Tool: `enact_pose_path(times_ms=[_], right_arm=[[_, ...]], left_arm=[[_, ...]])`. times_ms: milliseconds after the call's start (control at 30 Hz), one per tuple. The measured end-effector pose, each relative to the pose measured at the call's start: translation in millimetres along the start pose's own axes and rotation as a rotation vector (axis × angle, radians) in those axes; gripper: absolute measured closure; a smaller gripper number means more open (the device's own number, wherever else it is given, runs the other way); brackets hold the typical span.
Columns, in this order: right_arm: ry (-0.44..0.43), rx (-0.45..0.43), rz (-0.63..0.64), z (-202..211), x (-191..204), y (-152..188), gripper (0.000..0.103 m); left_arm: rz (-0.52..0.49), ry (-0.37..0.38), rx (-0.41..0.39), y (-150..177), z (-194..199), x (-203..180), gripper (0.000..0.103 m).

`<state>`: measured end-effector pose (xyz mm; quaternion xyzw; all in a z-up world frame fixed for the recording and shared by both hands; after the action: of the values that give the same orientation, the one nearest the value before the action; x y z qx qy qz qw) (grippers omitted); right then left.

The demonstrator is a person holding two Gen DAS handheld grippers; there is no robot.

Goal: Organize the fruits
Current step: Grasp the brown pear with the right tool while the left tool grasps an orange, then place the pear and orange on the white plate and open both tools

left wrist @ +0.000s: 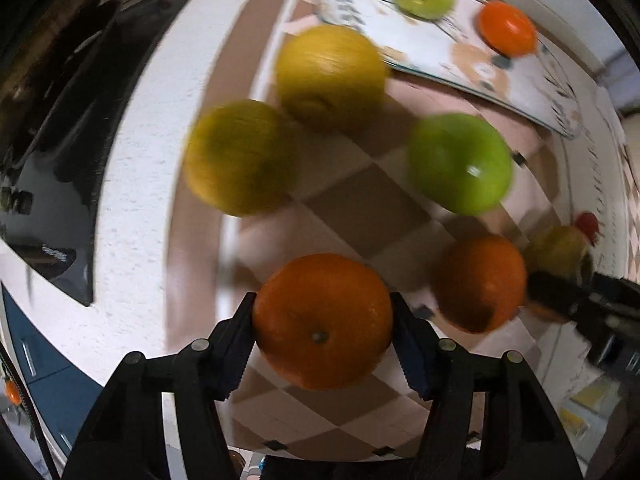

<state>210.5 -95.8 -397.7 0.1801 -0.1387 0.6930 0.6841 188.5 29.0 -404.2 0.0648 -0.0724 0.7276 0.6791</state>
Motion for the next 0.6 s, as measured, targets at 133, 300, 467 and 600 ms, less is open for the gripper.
enact_pose_path(times_ms=[133,300,467,600], right_arm=[[-0.045,-0.007,-0.039,-3.2,-4.4,2.5,0.034],[-0.026,-0.024,-0.022,-4.1,-3.1,1.0,0.035],[-0.083,-0.085,-0.054,26.0,-4.3,-7.5,0.035],[-0.134,-0.164,-0.056,65.9,1.6,-36.5,0.035]], left_arm=[[-0.026,-0.02,-0.01,6.8,-2.9,-13.5,0.042],[-0.041,-0.018,-0.008,2.8,2.9,-21.2,0.042],[-0.022,0.038,-0.04,-3.0,37.8,-17.8,0.042],[0.004,0.105,-0.112,-33.0,87.7,-14.0,0.042]])
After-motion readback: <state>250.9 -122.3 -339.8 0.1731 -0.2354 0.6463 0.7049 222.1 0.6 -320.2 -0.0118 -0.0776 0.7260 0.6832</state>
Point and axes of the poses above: each gripper's, at about its wrist camera, not at the fingertips, and z roughly against the way its jaws point, x to its left, y to its underside, the point moved 8 cm from there along -z, roughly the way its jaws point, and after that the axes turned 11 degrees about -y, right-handed, at the moved point
